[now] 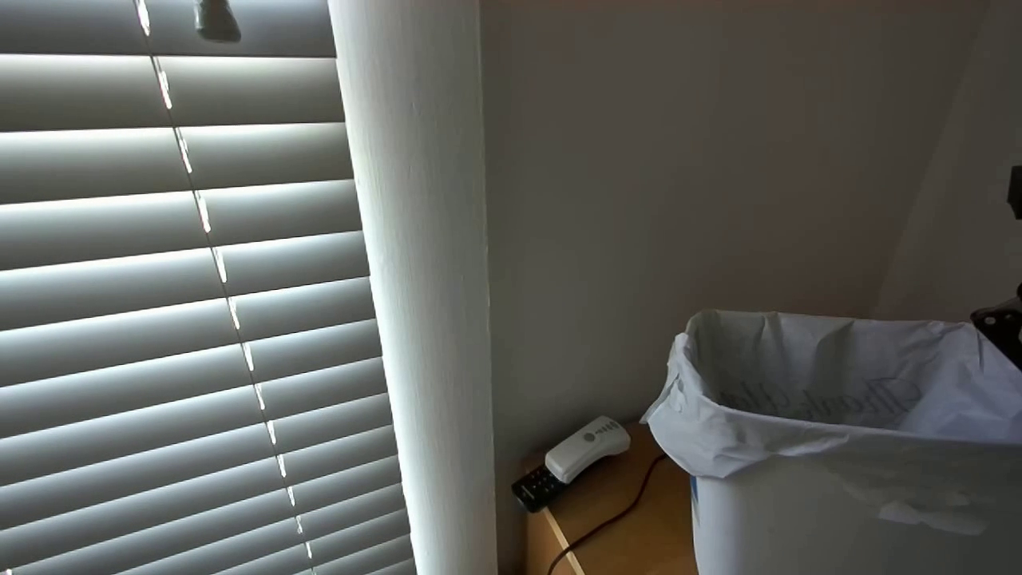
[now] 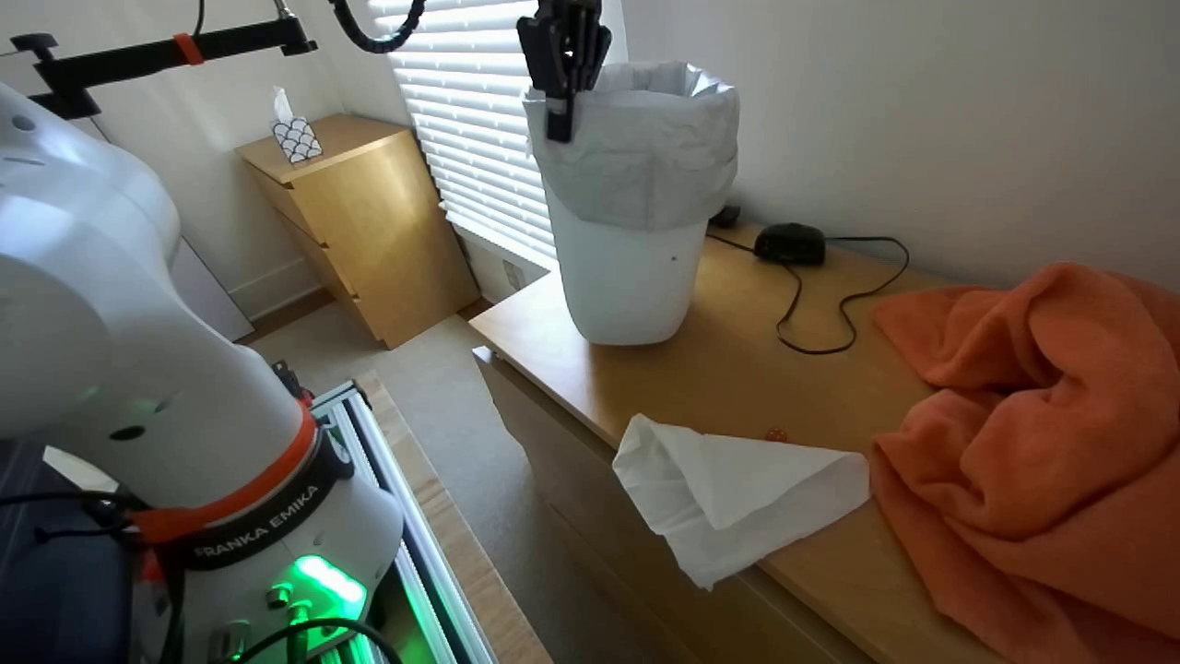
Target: Turn the waste bin on the worktop clockwise once
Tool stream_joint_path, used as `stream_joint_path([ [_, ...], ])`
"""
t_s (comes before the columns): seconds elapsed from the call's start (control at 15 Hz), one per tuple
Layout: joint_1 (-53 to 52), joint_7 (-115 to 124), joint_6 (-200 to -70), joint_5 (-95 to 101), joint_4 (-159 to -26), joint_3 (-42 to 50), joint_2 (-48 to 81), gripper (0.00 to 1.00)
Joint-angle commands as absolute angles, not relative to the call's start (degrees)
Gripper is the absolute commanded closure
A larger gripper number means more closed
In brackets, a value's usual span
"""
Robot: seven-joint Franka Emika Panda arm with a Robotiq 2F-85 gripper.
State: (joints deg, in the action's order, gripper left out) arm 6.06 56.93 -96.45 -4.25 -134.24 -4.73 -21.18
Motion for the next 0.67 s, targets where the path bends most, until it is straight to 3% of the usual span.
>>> stream_joint_path([
  [0.0, 5.4, 57.7, -96.4, -4.1, -134.2, -4.5, -21.3, 0.96],
  [0.6, 6.9, 72.3, -97.6, -4.4, -136.7, -5.6, -25.1, 0.99],
])
